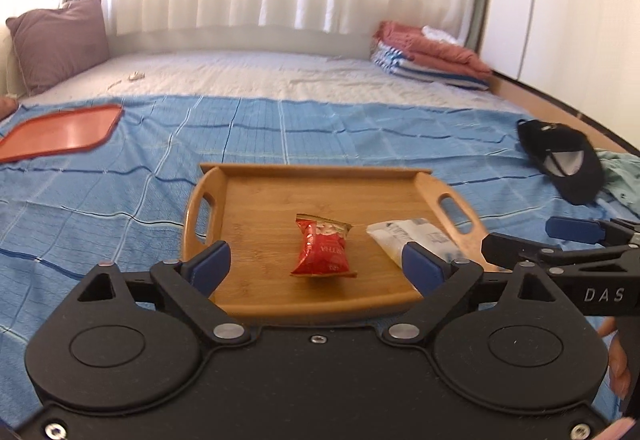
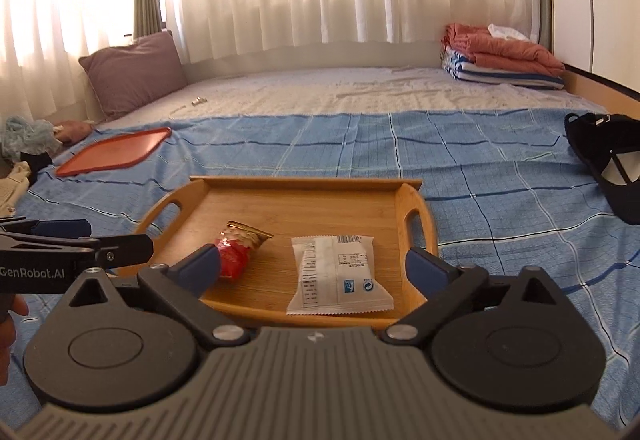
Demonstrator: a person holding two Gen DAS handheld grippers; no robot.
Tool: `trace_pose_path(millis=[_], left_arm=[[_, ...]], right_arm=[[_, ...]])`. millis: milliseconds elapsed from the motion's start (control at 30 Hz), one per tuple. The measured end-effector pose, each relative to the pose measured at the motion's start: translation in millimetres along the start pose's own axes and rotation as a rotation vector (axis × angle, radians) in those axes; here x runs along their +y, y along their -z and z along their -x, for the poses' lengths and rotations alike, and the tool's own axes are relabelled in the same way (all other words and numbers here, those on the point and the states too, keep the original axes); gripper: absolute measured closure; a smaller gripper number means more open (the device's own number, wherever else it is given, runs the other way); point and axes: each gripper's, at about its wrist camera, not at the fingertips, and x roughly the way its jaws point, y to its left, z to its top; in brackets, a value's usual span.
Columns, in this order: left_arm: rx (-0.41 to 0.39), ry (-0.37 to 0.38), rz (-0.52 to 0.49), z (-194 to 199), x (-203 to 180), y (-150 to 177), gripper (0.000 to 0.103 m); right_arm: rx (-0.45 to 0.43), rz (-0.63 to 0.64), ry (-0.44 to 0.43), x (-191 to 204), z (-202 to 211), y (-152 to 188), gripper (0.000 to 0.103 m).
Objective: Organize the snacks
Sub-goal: 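Move both tools back over the remaining snack pile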
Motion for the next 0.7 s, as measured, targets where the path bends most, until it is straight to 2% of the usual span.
trace_pose_path(millis=[367,533,700], left_arm=[[-0.111,0.044,-0.022,84.5,7.5,34.7,0.000],[-0.103,0.043,-0.029,100.6,13.9,55.3,0.000],[-0.128,0.051,-0.056,111.9,19.6,80.8,0.000]], right_arm=[[-0.056,-0.009,-0.089,20.4,65.9,34.9,0.000],[-0.066,-0.016,-0.090,30.3,78.1,63.4,0.000],[-0.089,0.002,-0.069,41.7,85.2,87.3,0.000]])
